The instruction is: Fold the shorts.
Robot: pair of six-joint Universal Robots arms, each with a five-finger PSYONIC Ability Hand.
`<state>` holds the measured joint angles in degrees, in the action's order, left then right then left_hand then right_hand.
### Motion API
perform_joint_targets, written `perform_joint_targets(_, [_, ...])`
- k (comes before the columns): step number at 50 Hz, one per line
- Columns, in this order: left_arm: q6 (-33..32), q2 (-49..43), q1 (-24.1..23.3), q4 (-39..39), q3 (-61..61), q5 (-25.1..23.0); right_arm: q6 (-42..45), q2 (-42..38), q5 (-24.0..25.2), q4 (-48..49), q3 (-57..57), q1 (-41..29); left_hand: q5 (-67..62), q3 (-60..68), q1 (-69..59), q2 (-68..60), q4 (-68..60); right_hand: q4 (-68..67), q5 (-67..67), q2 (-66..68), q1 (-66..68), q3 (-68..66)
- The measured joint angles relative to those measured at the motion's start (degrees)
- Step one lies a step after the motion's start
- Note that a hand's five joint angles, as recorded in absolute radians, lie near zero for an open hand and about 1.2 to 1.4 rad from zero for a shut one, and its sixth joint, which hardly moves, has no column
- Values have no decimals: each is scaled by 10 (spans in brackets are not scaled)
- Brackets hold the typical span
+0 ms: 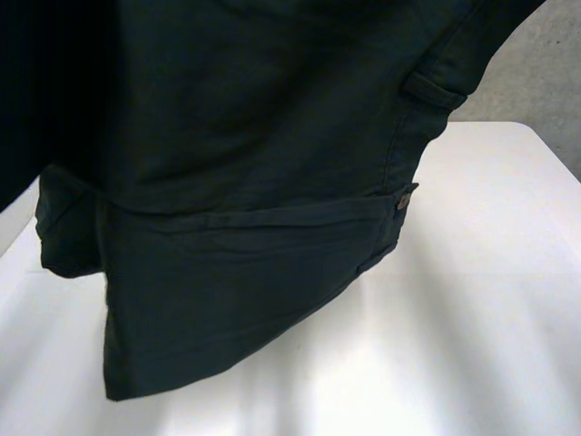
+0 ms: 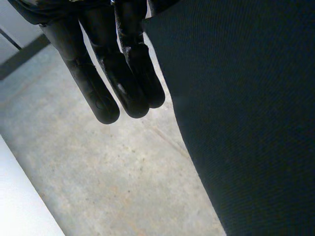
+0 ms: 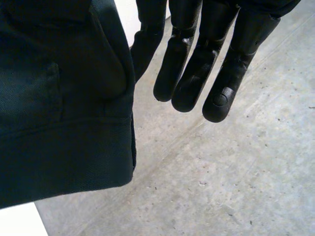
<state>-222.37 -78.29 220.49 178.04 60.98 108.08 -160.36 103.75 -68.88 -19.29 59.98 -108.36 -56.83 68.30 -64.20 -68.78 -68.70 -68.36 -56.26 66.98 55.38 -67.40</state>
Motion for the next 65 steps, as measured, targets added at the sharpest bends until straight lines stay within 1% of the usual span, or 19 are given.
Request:
perform_joint_targets(11, [-1, -24, -1, -4, 18, -2, 9, -24, 0, -29, -6, 5, -1, 0, 0, 0, 0, 0, 0, 0, 3, 0])
perform_joint_targets(18, [19, -131, 59, -1, 37, -8, 36, -141, -14, -29, -15, 2, -5, 0, 0, 0, 0, 0, 0, 0, 7, 0])
perform_joint_targets(24, [67, -271, 129, 14, 9, -47, 70, -268, -52, -23, -52, -14, -5, 0, 0, 0, -2, 0, 0, 0, 7, 0])
perform_joint_targets(30, [88, -426, 170, 93, -48, -103, 105, -424, -107, 23, -126, -43, -5, 1, 0, -1, -2, 0, 0, 0, 7, 0])
perform_joint_targets(31, [88, -426, 170, 93, -48, -103, 105, -424, -107, 23, -126, -43, -5, 1, 0, -1, -2, 0, 0, 0, 7, 0])
perform_joint_targets(35, [87, -546, 195, 205, -109, -125, 132, -554, -154, 130, -203, -64, -5, 1, 0, -1, -2, 0, 0, 0, 7, 0])
perform_joint_targets(39, [86, -597, 201, 257, -141, -133, 144, -596, -161, 176, -228, -72, -5, 1, 0, -1, -2, 0, 0, 0, 7, 0])
perform_joint_targets(40, [85, -641, 205, 302, -170, -147, 170, -655, -163, 243, -258, -81, -2, -7, 0, 8, 5, 0, 0, 0, 7, 0])
perform_joint_targets(41, [85, -641, 205, 302, -170, -147, 170, -655, -163, 243, -258, -81, -2, -7, 0, 8, 5, 0, 0, 0, 7, 0])
perform_joint_targets(42, [85, -664, 206, 328, -186, -160, 191, -684, -164, 278, -271, -85, 54, -72, 56, 75, 76, 263, 236, -259, -214, 257])
perform_joint_targets(43, [85, -675, 206, 341, -193, -168, 209, -702, -167, 298, -279, -88, 111, -129, 120, 134, 134, 367, 339, -376, -325, 361])
perform_joint_targets(44, [85, -680, 206, 347, -196, -172, 217, -709, -168, 306, -282, -89, 208, -237, 232, 243, 232, 367, 339, -376, -325, 361])
perform_joint_targets(46, [85, -692, 205, 363, -204, -182, 255, -734, -180, 334, -293, -92, 453, -464, 491, 474, 478, 540, 513, -534, -434, 540])
perform_joint_targets(48, [85, -692, 205, 363, -204, -182, 255, -734, -180, 334, -293, -92, 453, -464, 491, 474, 478, 540, 513, -534, -434, 540])
perform_joint_targets(49, [84, -692, 200, 365, -200, -179, 264, -739, -183, 338, -295, -93, 497, -510, 521, 525, 523, 540, 513, -534, -434, 540])
perform_joint_targets(51, [85, -681, 196, 357, -187, -165, 299, -735, -216, 343, -286, -101, 541, -560, 534, 571, 570, 548, 523, -543, -437, 553])
perform_joint_targets(56, [92, -602, 187, 317, -117, -117, 256, -643, -241, 299, -204, -109, 541, -560, 534, 571, 570, 548, 523, -543, -437, 553])
perform_joint_targets(62, [125, -488, 182, 261, -14, -74, 173, -522, -220, 235, -94, -110, 541, -560, 534, 571, 569, 548, 523, -543, -437, 553])
perform_joint_targets(65, [175, -404, 180, 206, 61, -58, 128, -455, -185, 181, -26, -108, 541, -560, 532, 571, 569, 548, 523, -543, -437, 553])
